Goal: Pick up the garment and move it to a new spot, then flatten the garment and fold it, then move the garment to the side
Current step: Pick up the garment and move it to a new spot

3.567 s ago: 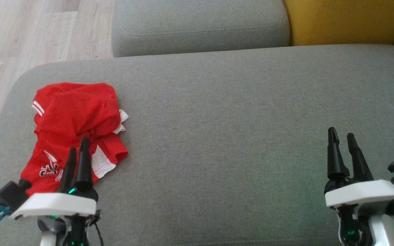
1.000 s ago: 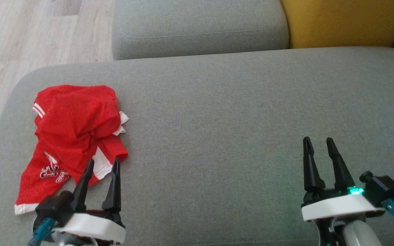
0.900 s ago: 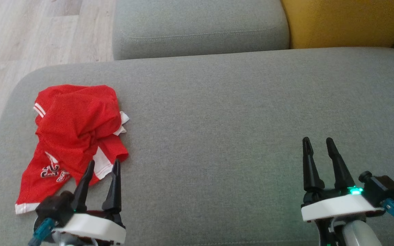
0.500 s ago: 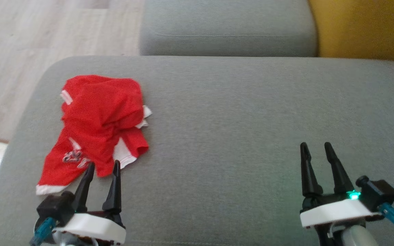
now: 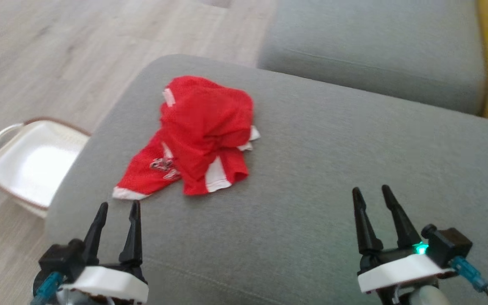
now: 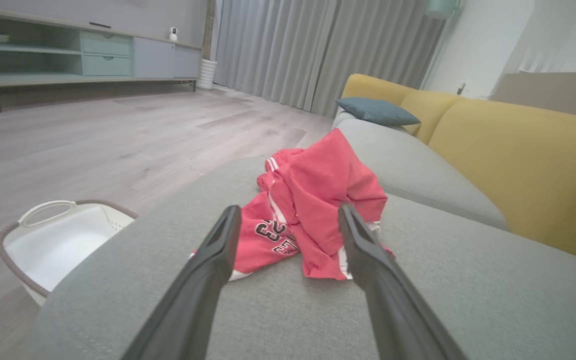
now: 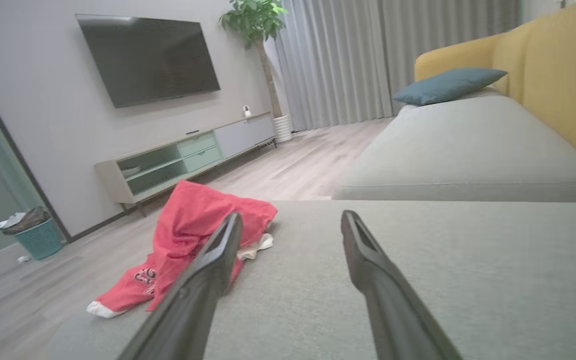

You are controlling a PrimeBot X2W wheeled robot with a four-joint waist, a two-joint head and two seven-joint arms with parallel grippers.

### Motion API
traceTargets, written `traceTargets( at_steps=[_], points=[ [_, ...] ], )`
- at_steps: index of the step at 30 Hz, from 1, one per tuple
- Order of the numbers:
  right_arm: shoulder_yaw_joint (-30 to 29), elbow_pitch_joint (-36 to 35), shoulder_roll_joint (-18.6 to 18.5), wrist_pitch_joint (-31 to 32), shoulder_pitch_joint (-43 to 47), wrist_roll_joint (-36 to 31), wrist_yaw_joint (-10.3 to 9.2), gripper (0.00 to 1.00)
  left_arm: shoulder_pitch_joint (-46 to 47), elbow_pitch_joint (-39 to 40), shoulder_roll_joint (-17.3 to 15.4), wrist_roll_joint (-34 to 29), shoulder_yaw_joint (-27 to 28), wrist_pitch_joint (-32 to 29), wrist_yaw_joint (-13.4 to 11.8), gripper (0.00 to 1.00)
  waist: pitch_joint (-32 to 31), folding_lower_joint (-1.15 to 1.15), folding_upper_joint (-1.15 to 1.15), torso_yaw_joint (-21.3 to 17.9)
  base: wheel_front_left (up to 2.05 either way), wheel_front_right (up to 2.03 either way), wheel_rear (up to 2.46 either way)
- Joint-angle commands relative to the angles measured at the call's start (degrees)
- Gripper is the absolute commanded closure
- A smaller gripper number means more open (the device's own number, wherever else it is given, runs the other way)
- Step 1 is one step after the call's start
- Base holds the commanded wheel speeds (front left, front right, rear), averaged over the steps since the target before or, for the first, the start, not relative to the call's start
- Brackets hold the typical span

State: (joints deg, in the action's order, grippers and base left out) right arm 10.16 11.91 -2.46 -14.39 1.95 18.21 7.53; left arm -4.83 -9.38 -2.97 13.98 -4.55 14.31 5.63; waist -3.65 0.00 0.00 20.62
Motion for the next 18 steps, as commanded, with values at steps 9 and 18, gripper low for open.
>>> traceTargets(
  at_steps=[9, 18],
  points=[
    [5.11, -0.44, -0.42, -0.61, -2.76, 0.26, -0.04, 0.00, 0.37, 5.32, 0.09, 0.82, 4.49, 0.69, -0.39, 0.00, 0.14, 0.00, 0.00, 6.75, 0.00, 0.00, 0.00],
    [4.48, 1.20, -0.42, -0.61, -3.92, 0.78, -0.04, 0.00, 0.53, 5.70, 0.09, -0.55, 5.26, 0.69, 0.11, 0.00, 0.24, 0.00, 0.00, 6.68, 0.00, 0.00, 0.00]
  ],
)
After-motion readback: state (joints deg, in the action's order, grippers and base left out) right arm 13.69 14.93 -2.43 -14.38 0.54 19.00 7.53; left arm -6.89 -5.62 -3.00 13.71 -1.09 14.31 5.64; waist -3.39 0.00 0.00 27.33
